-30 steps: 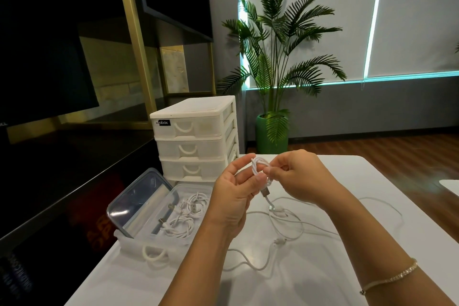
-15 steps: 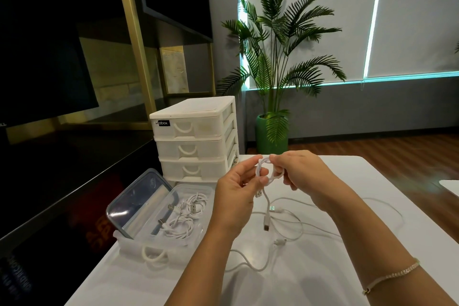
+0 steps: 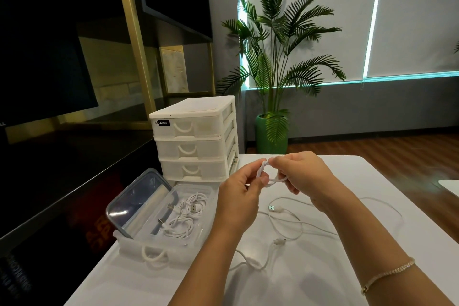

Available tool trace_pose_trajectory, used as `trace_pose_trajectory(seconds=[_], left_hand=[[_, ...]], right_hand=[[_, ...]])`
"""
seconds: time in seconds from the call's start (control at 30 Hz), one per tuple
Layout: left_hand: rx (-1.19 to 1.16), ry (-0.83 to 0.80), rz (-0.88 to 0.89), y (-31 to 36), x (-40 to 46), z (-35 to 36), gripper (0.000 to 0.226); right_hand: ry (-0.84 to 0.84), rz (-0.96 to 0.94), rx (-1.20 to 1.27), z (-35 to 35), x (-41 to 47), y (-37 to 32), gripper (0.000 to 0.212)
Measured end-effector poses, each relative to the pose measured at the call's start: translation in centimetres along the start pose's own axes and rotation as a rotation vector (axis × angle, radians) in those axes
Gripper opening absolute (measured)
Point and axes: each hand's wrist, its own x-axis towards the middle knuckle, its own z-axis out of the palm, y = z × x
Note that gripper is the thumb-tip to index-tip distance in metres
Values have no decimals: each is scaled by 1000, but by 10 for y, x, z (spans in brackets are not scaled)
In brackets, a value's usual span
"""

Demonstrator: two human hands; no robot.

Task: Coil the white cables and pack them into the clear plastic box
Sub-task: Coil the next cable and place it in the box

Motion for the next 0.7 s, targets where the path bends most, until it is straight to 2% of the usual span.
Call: trace_pose_trajectory(seconds=[0.43, 0.7], left_hand=[[-103, -11, -55, -8, 4, -1, 26], [-73, 22, -42, -9, 4, -1, 27]], right_hand=[[20, -1, 87, 2, 0, 0, 30], [-36, 15, 130, 1, -3, -2, 31]])
